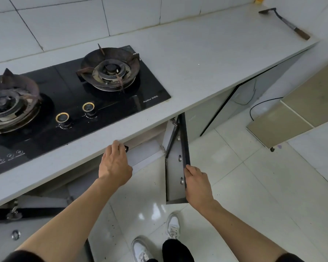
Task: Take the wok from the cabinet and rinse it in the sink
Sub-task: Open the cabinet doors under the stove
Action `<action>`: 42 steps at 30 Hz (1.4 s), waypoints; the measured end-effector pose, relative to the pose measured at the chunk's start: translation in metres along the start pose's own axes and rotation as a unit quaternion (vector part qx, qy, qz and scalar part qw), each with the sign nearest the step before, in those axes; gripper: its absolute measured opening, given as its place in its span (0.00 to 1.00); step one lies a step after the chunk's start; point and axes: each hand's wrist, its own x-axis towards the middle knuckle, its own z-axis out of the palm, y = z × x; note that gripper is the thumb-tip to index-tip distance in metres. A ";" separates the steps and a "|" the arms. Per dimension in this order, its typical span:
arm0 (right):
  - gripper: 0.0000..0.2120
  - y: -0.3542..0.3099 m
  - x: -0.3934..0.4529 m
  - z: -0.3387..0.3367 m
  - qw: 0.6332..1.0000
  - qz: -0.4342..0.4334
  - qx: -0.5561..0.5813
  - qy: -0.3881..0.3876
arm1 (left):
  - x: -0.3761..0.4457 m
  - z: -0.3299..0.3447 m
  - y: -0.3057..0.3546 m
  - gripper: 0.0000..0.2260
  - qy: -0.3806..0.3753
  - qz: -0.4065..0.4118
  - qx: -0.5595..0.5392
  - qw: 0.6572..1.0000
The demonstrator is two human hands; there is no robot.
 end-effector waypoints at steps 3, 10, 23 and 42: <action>0.38 0.017 0.000 -0.004 0.999 0.014 -0.036 -0.020 | 0.002 0.003 0.006 0.26 0.023 0.014 0.052 0.998; 0.38 0.049 0.000 -0.014 0.998 0.031 -0.043 -0.035 | 0.023 -0.001 0.033 0.31 0.006 0.057 0.054 0.997; 0.43 0.109 0.032 -0.026 0.988 0.136 0.029 -0.073 | 0.028 -0.002 0.040 0.35 -0.011 0.066 0.124 0.990; 0.36 0.113 0.027 -0.032 0.983 0.144 0.055 -0.104 | 0.028 -0.010 0.037 0.39 -0.072 0.047 0.053 0.995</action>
